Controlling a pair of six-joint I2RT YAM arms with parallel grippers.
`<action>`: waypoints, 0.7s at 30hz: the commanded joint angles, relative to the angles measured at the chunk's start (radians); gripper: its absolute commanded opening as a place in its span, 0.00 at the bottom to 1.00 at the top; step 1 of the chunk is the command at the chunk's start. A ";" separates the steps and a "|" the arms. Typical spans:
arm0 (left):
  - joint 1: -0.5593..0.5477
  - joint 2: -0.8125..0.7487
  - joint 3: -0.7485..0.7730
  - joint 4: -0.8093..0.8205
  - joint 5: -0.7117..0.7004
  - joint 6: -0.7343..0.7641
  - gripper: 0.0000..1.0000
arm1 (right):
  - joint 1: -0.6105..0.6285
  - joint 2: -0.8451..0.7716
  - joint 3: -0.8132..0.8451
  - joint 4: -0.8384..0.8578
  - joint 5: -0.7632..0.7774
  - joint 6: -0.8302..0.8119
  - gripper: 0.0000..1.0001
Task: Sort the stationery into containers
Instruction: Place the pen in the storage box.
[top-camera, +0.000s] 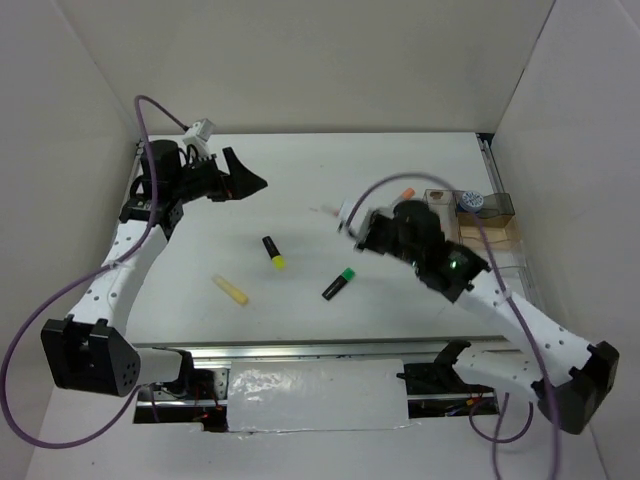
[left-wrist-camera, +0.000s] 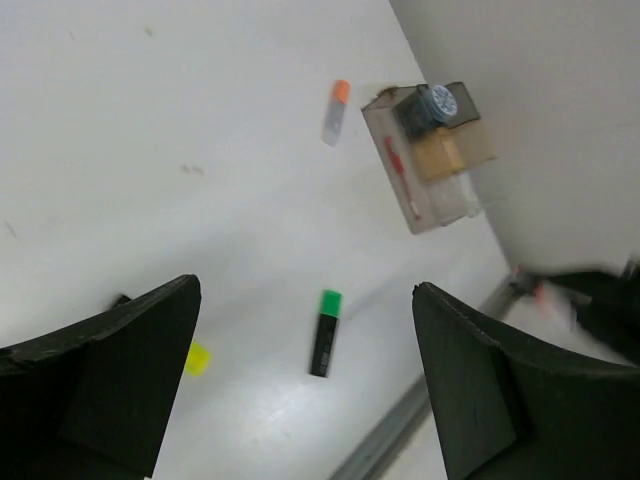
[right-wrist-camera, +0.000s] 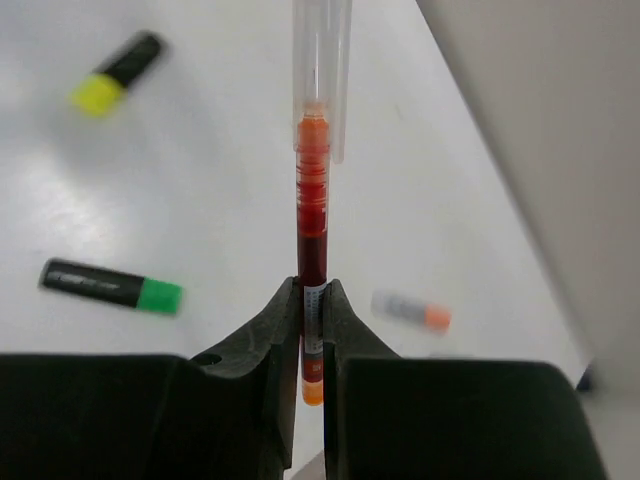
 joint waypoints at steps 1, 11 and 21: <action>-0.021 0.017 0.044 -0.094 -0.105 0.202 0.99 | -0.339 0.134 0.168 -0.215 -0.073 0.568 0.00; -0.075 -0.008 -0.032 -0.082 -0.194 0.272 0.99 | -0.882 0.372 0.270 -0.411 -0.202 0.741 0.00; -0.184 0.040 -0.025 -0.083 -0.381 0.282 0.99 | -0.979 0.530 0.234 -0.351 -0.132 0.790 0.00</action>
